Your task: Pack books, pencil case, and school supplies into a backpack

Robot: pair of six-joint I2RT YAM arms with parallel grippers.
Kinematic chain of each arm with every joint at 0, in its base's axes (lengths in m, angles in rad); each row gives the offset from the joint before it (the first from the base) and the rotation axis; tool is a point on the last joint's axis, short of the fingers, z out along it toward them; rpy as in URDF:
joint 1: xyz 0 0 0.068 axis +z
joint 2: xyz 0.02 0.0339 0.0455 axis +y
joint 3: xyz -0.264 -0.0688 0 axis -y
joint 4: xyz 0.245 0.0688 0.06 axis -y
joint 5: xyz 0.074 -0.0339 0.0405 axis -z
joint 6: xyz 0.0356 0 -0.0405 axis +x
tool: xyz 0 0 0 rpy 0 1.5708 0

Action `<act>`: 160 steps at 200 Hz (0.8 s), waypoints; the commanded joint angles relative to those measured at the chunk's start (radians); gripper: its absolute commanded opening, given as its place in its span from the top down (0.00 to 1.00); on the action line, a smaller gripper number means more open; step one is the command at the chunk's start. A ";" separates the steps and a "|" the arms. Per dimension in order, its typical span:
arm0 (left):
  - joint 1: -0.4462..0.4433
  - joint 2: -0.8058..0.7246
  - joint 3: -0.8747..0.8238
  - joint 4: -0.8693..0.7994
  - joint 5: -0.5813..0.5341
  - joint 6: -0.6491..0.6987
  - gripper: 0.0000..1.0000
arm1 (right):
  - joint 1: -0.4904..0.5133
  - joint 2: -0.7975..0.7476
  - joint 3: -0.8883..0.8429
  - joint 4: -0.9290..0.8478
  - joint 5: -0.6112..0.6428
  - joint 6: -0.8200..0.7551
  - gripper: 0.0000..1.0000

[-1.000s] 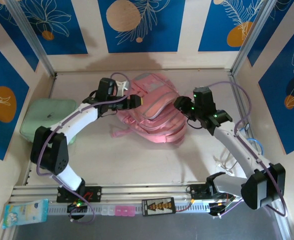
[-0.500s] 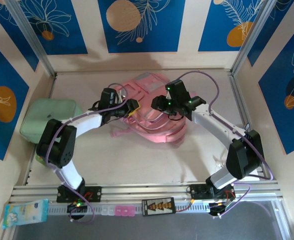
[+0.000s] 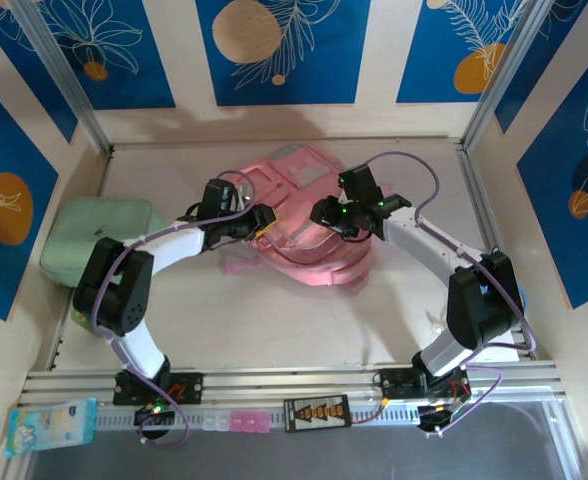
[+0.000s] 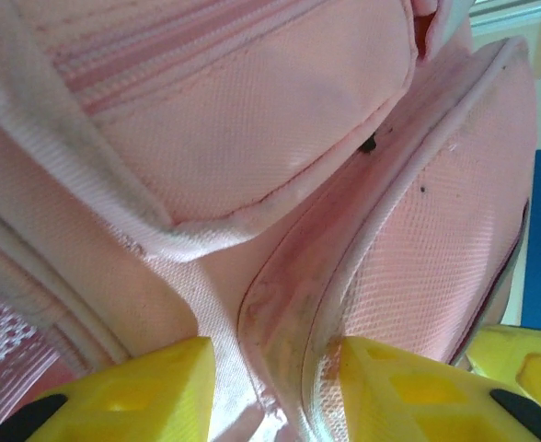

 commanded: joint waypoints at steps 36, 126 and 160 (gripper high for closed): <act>-0.023 0.029 0.054 -0.002 0.089 0.020 0.61 | -0.009 -0.028 -0.043 0.045 -0.024 0.003 0.54; -0.030 0.055 0.115 0.041 0.130 -0.053 1.00 | 0.012 -0.097 -0.058 -0.010 0.033 -0.005 0.56; -0.038 0.043 0.145 0.123 0.117 -0.173 1.00 | 0.106 -0.161 -0.026 -0.123 0.203 0.003 0.59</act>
